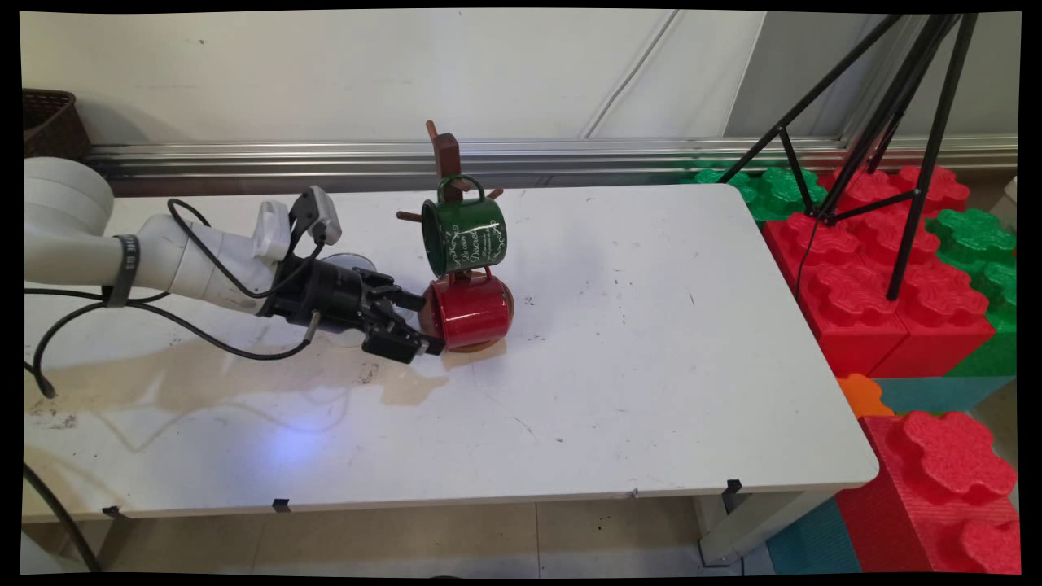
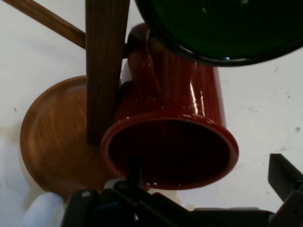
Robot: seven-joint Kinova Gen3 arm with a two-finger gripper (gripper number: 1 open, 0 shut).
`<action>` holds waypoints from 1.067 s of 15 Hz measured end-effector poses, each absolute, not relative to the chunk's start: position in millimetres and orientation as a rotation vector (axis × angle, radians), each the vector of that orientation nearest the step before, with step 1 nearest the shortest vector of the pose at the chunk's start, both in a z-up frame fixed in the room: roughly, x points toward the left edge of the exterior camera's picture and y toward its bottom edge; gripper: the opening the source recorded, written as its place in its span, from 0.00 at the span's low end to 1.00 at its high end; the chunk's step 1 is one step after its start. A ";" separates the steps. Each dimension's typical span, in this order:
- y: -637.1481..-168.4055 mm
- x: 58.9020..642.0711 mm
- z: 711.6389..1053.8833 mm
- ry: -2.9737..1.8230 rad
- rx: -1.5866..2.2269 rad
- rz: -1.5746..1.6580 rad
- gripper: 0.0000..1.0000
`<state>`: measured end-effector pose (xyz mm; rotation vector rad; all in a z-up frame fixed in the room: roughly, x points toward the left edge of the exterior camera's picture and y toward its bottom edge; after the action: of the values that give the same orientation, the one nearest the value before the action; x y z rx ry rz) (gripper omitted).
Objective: Pick up the red mug from the rack
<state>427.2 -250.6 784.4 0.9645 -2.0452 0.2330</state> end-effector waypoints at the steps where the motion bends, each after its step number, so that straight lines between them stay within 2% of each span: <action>1: -251.2 426.5 783.5 -2.037 0.968 0.235 1.00; 16: -253.4 421.1 772.2 -1.984 0.993 0.249 1.00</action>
<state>421.1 -253.4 772.2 0.9931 -1.9841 0.2494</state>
